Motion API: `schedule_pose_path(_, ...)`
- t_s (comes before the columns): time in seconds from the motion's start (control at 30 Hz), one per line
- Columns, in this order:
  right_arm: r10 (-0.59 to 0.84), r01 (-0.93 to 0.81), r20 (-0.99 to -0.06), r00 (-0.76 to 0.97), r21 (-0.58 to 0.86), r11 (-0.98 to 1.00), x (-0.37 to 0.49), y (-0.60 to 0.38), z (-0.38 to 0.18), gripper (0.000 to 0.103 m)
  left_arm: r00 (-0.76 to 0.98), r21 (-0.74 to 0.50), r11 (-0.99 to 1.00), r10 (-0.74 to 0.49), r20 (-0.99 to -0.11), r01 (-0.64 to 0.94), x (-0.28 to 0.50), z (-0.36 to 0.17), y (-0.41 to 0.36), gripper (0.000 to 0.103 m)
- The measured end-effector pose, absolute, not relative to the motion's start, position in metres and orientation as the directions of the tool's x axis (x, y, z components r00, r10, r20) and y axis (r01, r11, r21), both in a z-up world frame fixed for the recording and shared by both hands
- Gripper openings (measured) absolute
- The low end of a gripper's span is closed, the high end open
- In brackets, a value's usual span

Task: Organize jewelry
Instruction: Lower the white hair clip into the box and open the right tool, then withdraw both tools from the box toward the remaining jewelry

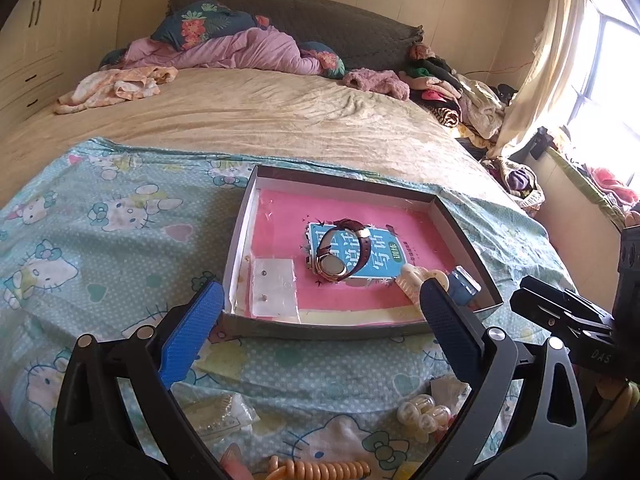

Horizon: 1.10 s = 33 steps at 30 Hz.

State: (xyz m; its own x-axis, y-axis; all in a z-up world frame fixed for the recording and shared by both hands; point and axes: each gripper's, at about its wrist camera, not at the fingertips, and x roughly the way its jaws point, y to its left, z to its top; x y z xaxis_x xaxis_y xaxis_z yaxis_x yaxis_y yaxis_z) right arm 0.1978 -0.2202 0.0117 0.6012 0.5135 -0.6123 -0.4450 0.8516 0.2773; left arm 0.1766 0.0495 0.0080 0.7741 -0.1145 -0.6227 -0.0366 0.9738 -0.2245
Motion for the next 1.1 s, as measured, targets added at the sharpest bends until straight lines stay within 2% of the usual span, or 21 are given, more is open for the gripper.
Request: schedule_pose_path(1.1,0.558,-0.503,-0.646,0.521,0.296,0.812,0.128,-0.21,0.014,0.076,0.795,-0.136,0.99,-0.05,-0.604,-0.042,0.098,0.027,0.053,0.093)
